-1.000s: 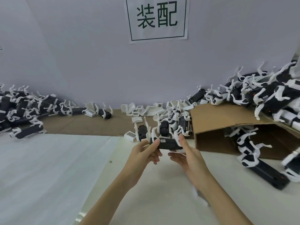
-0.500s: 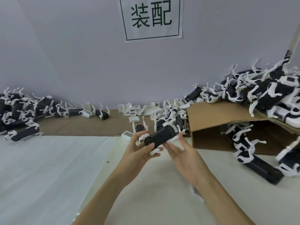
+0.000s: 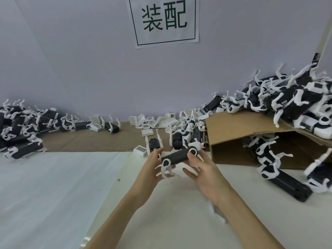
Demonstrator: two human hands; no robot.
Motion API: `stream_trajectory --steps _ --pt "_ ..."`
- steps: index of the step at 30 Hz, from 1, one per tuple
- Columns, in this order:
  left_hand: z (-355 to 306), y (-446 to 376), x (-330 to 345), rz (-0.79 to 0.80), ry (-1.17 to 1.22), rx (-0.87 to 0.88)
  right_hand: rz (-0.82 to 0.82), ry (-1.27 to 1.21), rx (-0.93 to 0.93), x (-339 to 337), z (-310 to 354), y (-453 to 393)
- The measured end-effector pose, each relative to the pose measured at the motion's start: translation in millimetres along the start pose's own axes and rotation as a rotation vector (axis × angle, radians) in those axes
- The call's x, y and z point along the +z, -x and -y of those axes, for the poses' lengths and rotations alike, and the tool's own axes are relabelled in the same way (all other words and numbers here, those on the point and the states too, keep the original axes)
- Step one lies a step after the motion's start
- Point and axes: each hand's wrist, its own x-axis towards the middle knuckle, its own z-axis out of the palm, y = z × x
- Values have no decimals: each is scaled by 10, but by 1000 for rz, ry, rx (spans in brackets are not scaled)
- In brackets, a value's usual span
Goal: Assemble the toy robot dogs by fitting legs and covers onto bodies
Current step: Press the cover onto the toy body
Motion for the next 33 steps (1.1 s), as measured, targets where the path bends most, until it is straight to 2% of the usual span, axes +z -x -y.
stream_trajectory --steps 1,4,8,15,19,21,23,24,27,29,31,33 --pt "8 4 2 4 -59 -9 19 26 -22 9 -2 9" --pt "44 14 -9 -16 -281 110 63 93 -50 27 -8 22" --pt "-3 17 -48 -27 -187 109 81 130 -37 42 -41 27" --pt "-80 30 -118 -1 -165 123 84 342 -184 81 -86 30" --pt "-41 3 -112 40 -1 -7 158 114 -44 28 -1 2" --pt "-5 -17 -98 78 87 -89 249 61 -45 6 55 37" --pt "18 -28 -73 92 115 -129 303 295 -154 46 43 73" --pt "31 -22 -52 96 103 -135 279 444 -206 97 11 93" --pt "126 17 50 118 -75 -99 -9 657 -348 161 -130 83" --pt "132 44 144 4 -225 19 -74 661 -431 149 -191 81" --pt "64 52 185 -140 -242 132 -57 772 -508 126 -180 96" --pt "-27 76 147 -123 -224 245 -34 941 -560 108 -154 119"
